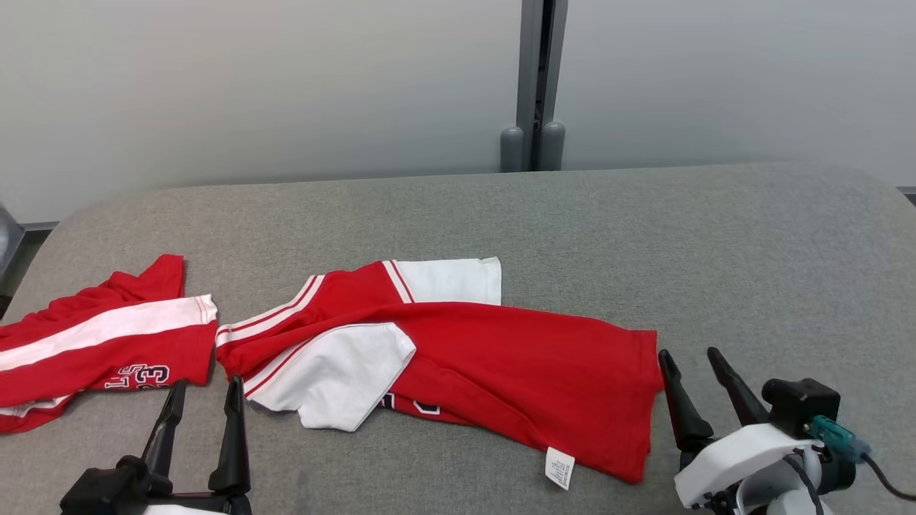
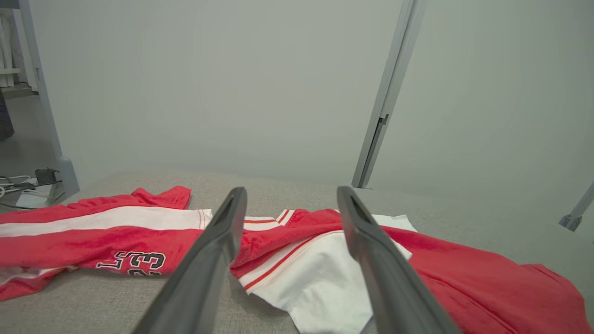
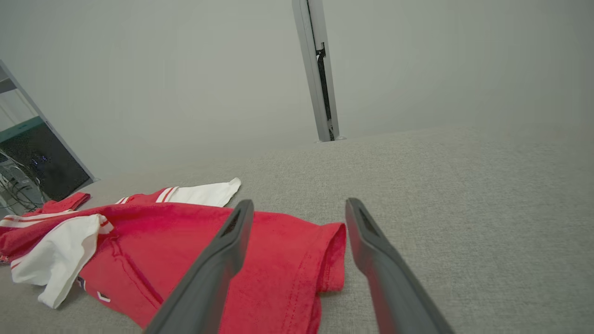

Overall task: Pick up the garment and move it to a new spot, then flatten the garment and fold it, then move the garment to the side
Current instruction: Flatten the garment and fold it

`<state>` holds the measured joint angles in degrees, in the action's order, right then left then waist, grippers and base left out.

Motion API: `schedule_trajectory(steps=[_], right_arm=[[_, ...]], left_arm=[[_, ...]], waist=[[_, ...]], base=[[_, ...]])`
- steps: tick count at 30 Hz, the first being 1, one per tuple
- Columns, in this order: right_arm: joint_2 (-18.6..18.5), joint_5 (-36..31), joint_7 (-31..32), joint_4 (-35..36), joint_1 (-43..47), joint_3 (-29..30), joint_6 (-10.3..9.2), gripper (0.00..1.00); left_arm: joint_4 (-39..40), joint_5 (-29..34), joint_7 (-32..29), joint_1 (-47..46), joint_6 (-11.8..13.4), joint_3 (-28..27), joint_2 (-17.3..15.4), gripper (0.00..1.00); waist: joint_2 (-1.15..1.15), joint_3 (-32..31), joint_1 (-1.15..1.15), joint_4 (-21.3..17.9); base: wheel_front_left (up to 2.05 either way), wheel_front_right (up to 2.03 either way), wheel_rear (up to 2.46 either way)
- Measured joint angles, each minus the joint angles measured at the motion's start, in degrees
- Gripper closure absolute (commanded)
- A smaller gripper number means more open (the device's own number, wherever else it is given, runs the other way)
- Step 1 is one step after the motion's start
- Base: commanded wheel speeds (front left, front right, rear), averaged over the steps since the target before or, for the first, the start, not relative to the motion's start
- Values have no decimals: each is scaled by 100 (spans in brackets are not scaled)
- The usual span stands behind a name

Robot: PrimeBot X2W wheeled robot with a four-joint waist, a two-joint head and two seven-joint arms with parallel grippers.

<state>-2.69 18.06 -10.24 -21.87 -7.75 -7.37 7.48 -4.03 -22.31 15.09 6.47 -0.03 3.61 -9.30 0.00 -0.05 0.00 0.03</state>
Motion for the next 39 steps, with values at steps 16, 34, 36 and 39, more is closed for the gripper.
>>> schedule_trajectory(steps=[16,34,36,39], right_arm=[[1,915,1214,-1858,-1003,397,0,0],[3,1045,1227,-2659,-1870,342,0,100],[5,1033,1412,-2694,-2103,420,0,100],[-75,912,1727,-2799,-2446,589,0,100]], left_arm=[[-305,-101,-2,-232,-118,79,-1,0],[-453,-151,-1,-405,-226,80,-26,0],[-455,-158,-1,-463,-248,83,-25,0],[-492,-174,-1,-510,-293,96,-22,0]], waist=[[0,173,0,527],[0,356,0,784],[0,412,0,805],[0,502,0,856]], base=[[0,0,0],[0,0,0],[0,0,0],[0,0,0]])
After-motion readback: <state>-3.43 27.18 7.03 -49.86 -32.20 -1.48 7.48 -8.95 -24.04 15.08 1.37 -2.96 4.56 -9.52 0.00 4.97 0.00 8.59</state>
